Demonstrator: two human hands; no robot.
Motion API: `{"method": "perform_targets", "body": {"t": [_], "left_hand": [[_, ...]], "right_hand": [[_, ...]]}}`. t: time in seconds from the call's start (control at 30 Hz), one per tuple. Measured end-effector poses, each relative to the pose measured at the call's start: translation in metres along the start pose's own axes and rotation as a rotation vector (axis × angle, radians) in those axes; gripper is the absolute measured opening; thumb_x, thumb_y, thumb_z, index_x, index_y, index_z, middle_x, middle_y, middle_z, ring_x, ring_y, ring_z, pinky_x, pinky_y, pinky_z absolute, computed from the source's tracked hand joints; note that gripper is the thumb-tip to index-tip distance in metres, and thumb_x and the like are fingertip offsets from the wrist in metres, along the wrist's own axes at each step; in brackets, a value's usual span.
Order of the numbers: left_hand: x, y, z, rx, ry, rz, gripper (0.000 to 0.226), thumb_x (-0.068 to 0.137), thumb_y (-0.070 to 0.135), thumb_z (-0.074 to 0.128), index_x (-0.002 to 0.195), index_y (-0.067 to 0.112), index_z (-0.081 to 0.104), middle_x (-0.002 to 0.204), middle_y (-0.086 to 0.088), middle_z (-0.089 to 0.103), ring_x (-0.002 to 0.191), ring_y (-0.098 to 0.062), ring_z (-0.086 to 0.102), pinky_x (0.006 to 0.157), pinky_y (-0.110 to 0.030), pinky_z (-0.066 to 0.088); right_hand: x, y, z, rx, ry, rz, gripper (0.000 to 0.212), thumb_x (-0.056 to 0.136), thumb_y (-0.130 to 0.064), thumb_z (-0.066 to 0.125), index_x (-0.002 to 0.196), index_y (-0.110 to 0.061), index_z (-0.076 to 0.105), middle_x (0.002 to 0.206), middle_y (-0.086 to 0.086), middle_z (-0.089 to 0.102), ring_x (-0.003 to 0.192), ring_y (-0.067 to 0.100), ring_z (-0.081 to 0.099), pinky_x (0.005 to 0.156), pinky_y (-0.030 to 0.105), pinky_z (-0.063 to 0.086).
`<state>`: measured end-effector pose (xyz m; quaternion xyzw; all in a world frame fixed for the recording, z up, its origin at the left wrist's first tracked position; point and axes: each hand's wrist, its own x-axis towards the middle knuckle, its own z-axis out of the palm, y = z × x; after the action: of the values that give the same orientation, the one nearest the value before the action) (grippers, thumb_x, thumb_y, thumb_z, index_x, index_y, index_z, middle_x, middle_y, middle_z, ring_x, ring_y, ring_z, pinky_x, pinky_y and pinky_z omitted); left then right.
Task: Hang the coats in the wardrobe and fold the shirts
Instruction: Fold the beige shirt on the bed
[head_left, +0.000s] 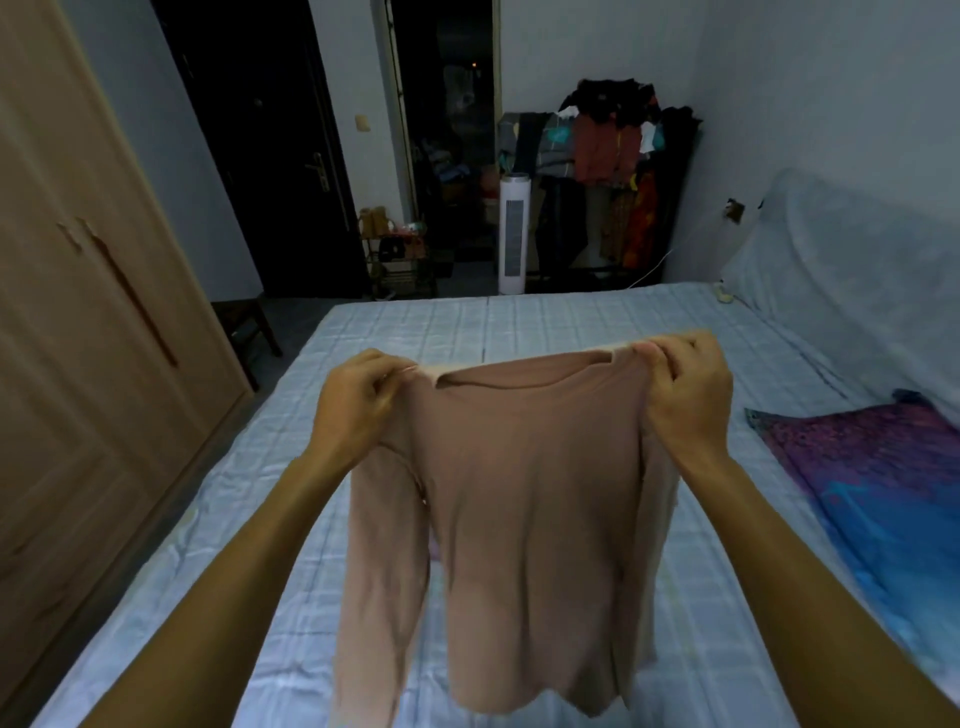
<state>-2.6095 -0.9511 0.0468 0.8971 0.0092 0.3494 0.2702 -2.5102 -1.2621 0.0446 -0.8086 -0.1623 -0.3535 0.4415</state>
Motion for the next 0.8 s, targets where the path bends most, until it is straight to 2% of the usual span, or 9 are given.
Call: {"method": "perform_targets", "body": {"t": [0.07, 0.17, 0.23, 0.3, 0.4, 0.5, 0.57, 0.63, 0.8], "left_hand": [[-0.021, 0.005, 0.001, 0.001, 0.128, 0.044, 0.013, 0.087, 0.008, 0.064, 0.096, 0.012, 0.073, 0.096, 0.0, 0.07, 0.091, -0.016, 0.062, 0.086, -0.03, 0.046], [-0.044, 0.013, 0.005, -0.008, 0.279, 0.06, 0.017, 0.089, 0.007, 0.06, 0.101, 0.011, 0.071, 0.109, -0.001, 0.068, 0.11, -0.016, 0.058, 0.106, -0.048, 0.033], [-0.049, 0.021, 0.005, -0.054, 0.322, 0.071, 0.019, 0.089, 0.004, 0.057, 0.102, 0.01, 0.07, 0.108, 0.006, 0.065, 0.108, -0.012, 0.058, 0.108, -0.045, 0.033], [-0.049, 0.031, 0.002, -0.114, 0.338, 0.07, 0.02, 0.09, 0.004, 0.056, 0.104, 0.008, 0.069, 0.105, 0.01, 0.062, 0.101, -0.009, 0.059, 0.102, -0.03, 0.041], [-0.04, 0.038, 0.004, -0.107, 0.329, 0.097, 0.021, 0.091, 0.012, 0.055, 0.105, 0.006, 0.069, 0.104, 0.009, 0.06, 0.1, 0.002, 0.053, 0.09, -0.003, 0.036], [-0.02, 0.027, 0.019, -0.027, 0.217, 0.098, 0.018, 0.093, 0.015, 0.057, 0.105, 0.011, 0.069, 0.103, 0.006, 0.067, 0.095, -0.001, 0.057, 0.085, 0.0, 0.034], [-0.003, 0.013, 0.035, 0.037, 0.127, 0.089, 0.017, 0.094, 0.021, 0.056, 0.103, 0.016, 0.069, 0.098, 0.002, 0.071, 0.089, -0.009, 0.062, 0.078, -0.005, 0.037], [0.016, -0.004, 0.061, 0.127, 0.031, 0.138, 0.023, 0.094, 0.029, 0.048, 0.101, 0.018, 0.067, 0.092, -0.002, 0.071, 0.082, -0.016, 0.065, 0.073, -0.02, 0.044], [0.079, -0.056, 0.167, 0.252, -0.23, 0.156, 0.033, 0.088, 0.039, 0.042, 0.095, 0.018, 0.066, 0.082, -0.005, 0.071, 0.073, -0.025, 0.068, 0.061, -0.034, 0.053]], "right_hand": [[-0.02, -0.009, -0.011, -0.036, 0.113, -0.056, 0.017, 0.093, -0.019, 0.059, 0.088, -0.005, 0.068, 0.096, 0.009, 0.055, 0.084, 0.009, 0.048, 0.078, 0.013, 0.037], [-0.031, -0.014, -0.023, -0.099, 0.206, -0.155, 0.021, 0.094, -0.022, 0.055, 0.087, -0.006, 0.068, 0.111, 0.01, 0.061, 0.113, 0.024, 0.054, 0.097, 0.04, 0.038], [-0.033, -0.013, -0.029, -0.105, 0.254, -0.21, 0.023, 0.095, -0.022, 0.054, 0.085, -0.005, 0.067, 0.111, 0.011, 0.064, 0.119, 0.026, 0.052, 0.1, 0.05, 0.037], [-0.034, -0.01, -0.033, -0.104, 0.285, -0.238, 0.024, 0.095, -0.021, 0.053, 0.087, -0.003, 0.066, 0.107, 0.012, 0.066, 0.118, 0.024, 0.052, 0.097, 0.055, 0.039], [-0.028, 0.001, -0.03, -0.103, 0.307, -0.24, 0.021, 0.095, -0.018, 0.054, 0.09, -0.002, 0.067, 0.104, 0.013, 0.068, 0.116, 0.024, 0.054, 0.096, 0.055, 0.04], [-0.015, 0.028, -0.019, -0.115, 0.291, -0.194, 0.029, 0.097, -0.024, 0.05, 0.092, -0.002, 0.067, 0.101, 0.013, 0.069, 0.11, 0.026, 0.058, 0.094, 0.047, 0.044], [-0.006, 0.052, -0.007, -0.107, 0.247, -0.141, 0.032, 0.098, -0.028, 0.048, 0.09, -0.003, 0.067, 0.092, 0.013, 0.068, 0.095, 0.028, 0.063, 0.083, 0.036, 0.046], [0.005, 0.083, 0.01, -0.122, 0.208, -0.102, 0.029, 0.097, -0.025, 0.05, 0.087, -0.003, 0.066, 0.085, 0.013, 0.067, 0.08, 0.026, 0.061, 0.072, 0.028, 0.042], [0.033, 0.186, 0.081, -0.195, 0.054, 0.02, 0.017, 0.095, -0.02, 0.056, 0.089, -0.008, 0.068, 0.087, 0.01, 0.067, 0.079, 0.021, 0.059, 0.067, 0.027, 0.04]]}}
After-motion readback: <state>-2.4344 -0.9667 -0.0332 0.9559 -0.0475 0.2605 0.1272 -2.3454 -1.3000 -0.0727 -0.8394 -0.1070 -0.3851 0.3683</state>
